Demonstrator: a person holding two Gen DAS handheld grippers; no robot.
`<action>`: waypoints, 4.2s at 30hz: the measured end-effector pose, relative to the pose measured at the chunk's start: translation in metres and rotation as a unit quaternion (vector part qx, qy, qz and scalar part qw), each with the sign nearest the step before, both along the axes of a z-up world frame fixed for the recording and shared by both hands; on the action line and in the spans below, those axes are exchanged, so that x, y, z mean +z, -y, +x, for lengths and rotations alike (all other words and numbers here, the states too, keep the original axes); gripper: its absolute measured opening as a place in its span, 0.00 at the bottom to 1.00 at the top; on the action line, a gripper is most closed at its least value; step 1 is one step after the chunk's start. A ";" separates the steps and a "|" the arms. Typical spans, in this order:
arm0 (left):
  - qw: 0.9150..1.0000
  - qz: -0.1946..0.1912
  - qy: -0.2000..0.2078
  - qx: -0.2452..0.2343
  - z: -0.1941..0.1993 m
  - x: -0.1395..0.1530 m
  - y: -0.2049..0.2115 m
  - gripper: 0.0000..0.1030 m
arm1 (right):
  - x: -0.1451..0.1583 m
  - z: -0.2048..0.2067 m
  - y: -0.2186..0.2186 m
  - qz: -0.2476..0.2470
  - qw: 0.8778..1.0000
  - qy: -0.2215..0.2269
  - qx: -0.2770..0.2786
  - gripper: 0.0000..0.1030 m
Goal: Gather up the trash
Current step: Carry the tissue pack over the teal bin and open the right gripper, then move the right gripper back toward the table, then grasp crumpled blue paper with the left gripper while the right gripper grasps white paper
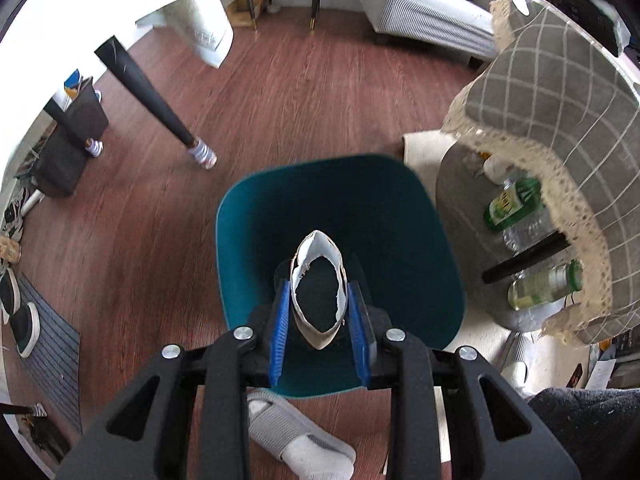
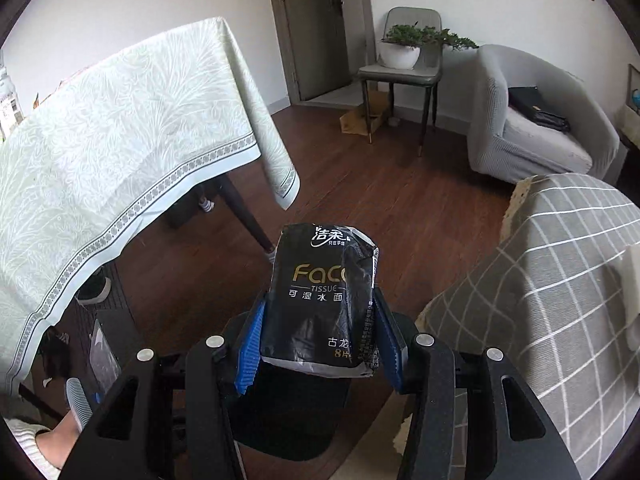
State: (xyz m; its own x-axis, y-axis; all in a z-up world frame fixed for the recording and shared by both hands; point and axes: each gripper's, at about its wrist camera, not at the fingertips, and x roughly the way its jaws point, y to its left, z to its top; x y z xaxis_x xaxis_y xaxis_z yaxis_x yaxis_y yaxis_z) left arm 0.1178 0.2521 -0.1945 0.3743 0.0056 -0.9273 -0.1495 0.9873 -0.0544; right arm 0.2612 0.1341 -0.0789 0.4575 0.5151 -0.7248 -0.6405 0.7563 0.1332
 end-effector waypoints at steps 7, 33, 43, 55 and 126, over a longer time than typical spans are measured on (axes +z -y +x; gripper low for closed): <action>0.999 -0.012 -0.043 -0.005 -0.013 -0.031 -0.013 0.32 | -0.033 0.007 -0.028 -0.014 0.998 -0.064 0.014 0.49; 0.992 -0.021 0.120 0.035 -0.036 0.076 -0.044 0.60 | -0.137 0.000 -0.079 -0.117 0.980 -0.157 0.045 0.49; 0.979 -0.026 0.199 0.038 -0.033 0.129 -0.038 0.37 | -0.163 -0.009 -0.072 -0.151 0.972 -0.170 0.062 0.56; 0.970 -0.027 0.241 0.031 -0.028 0.169 -0.013 0.36 | -0.135 -0.024 -0.046 -0.143 0.977 -0.132 0.090 0.70; 0.948 -0.169 0.222 -0.152 0.131 0.154 0.329 0.57 | 0.042 0.041 0.426 0.003 0.956 0.105 -0.274 0.85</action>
State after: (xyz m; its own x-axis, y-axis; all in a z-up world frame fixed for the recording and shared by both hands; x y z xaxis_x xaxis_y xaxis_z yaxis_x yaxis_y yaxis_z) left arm 0.2489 -0.0771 -0.0403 0.6652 -0.4346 -0.6072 0.2510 0.8960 -0.3663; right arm 0.3019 -0.2923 -0.0365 0.7942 0.1600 -0.5862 -0.1615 0.9856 0.0503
